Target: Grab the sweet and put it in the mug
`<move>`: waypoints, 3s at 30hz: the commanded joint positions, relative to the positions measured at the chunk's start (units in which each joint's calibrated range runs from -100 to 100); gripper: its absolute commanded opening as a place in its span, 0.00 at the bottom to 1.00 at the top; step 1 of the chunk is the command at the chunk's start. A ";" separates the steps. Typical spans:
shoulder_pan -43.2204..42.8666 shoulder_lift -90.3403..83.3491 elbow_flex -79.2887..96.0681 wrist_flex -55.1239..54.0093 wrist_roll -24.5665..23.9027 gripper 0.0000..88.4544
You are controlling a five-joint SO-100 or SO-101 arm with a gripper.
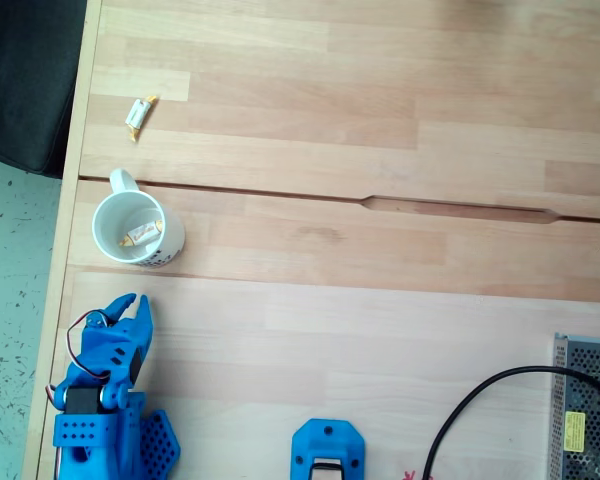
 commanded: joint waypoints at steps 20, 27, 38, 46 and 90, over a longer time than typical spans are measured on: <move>-0.16 -0.80 0.90 -0.02 0.00 0.05; -0.16 -0.80 0.90 -0.02 0.00 0.05; -0.09 -0.63 0.90 -0.02 0.00 0.05; -0.24 -0.46 0.90 -0.02 0.34 0.05; 0.27 59.10 -70.02 0.06 -12.60 0.05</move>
